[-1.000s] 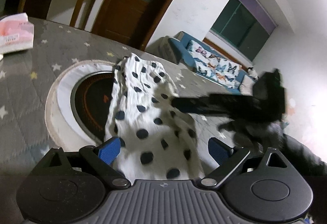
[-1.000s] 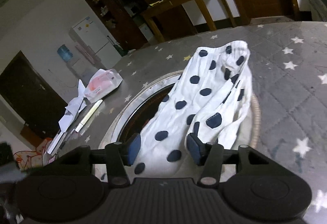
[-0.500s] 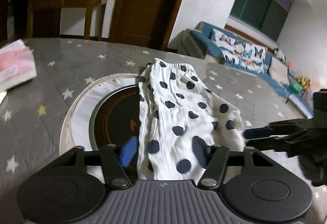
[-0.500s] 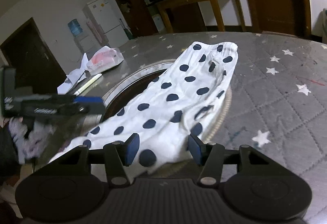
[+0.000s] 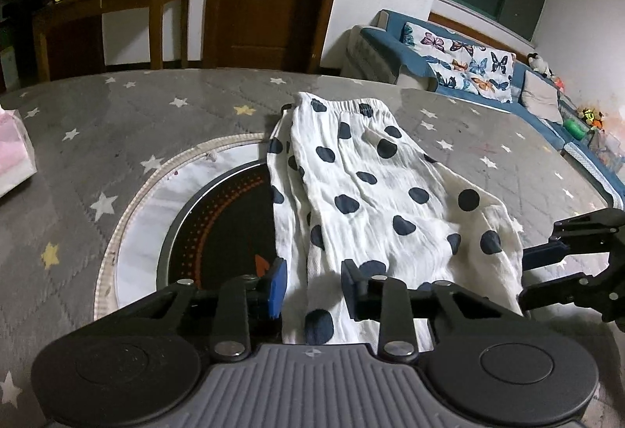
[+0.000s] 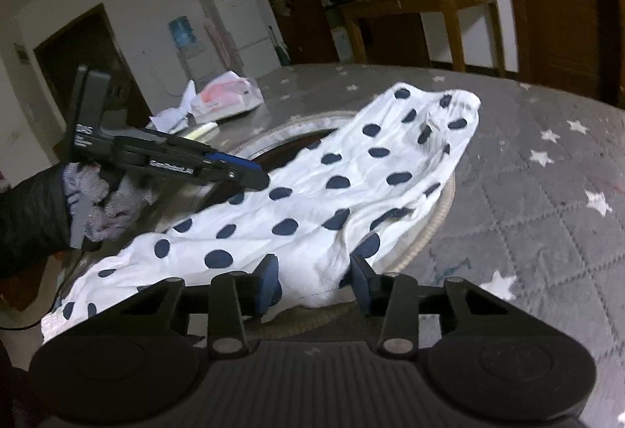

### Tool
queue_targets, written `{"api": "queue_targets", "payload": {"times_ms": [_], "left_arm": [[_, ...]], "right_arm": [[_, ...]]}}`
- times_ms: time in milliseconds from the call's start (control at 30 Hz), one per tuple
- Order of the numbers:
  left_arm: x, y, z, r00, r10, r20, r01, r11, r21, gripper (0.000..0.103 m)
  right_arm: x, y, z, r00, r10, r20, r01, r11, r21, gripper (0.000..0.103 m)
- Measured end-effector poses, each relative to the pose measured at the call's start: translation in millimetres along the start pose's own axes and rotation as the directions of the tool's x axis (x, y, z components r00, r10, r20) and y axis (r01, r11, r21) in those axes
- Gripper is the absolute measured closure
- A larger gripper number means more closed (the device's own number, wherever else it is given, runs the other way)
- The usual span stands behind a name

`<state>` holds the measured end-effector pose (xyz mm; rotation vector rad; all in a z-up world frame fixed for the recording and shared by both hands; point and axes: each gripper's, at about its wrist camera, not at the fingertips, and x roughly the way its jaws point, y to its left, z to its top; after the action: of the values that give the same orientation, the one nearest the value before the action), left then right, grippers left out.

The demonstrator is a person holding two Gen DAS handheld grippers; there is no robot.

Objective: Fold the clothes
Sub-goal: 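Close the right gripper on the pants leg ends and lift them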

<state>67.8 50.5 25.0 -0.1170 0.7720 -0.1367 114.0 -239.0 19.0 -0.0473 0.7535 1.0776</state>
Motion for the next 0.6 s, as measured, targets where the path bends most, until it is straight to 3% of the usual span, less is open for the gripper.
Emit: {"api": "queue_targets", "payload": {"times_ms": [100,167,233,367,500,600], "left_arm": [[2.0,0.0,3.0,1.000,0.003,0.004,-0.003,1.000,0.008,0.069],[6.3,-1.2,5.3,1.000,0.004,0.005,-0.004,1.000,0.017,0.069],[11.3,-3.1,7.3,1.000,0.003,0.001,-0.003,1.000,0.029,0.069],[21.4,-5.9,9.0,1.000,0.021,-0.003,-0.021,0.998,0.056,0.071],[25.2,-9.2,11.1,1.000,0.028,0.010,-0.028,0.997,0.073,0.093],[23.8,-14.2,10.2,0.998,0.058,0.035,-0.061,0.992,0.111,0.097]], "right_arm": [[2.0,-3.6,-1.8,1.000,0.010,-0.008,-0.010,1.000,0.002,0.064],[4.6,-5.1,-3.5,1.000,0.018,-0.023,-0.017,1.000,0.007,0.079],[2.3,-5.6,-4.5,1.000,0.014,-0.023,-0.014,1.000,0.008,0.088],[-7.0,-4.8,-4.5,1.000,0.005,-0.010,-0.005,1.000,0.001,0.096],[-12.4,0.4,-3.3,1.000,-0.023,-0.017,0.023,0.999,-0.022,0.097],[-17.8,4.3,-2.5,0.999,-0.041,-0.019,0.040,0.999,-0.036,0.098]]}}
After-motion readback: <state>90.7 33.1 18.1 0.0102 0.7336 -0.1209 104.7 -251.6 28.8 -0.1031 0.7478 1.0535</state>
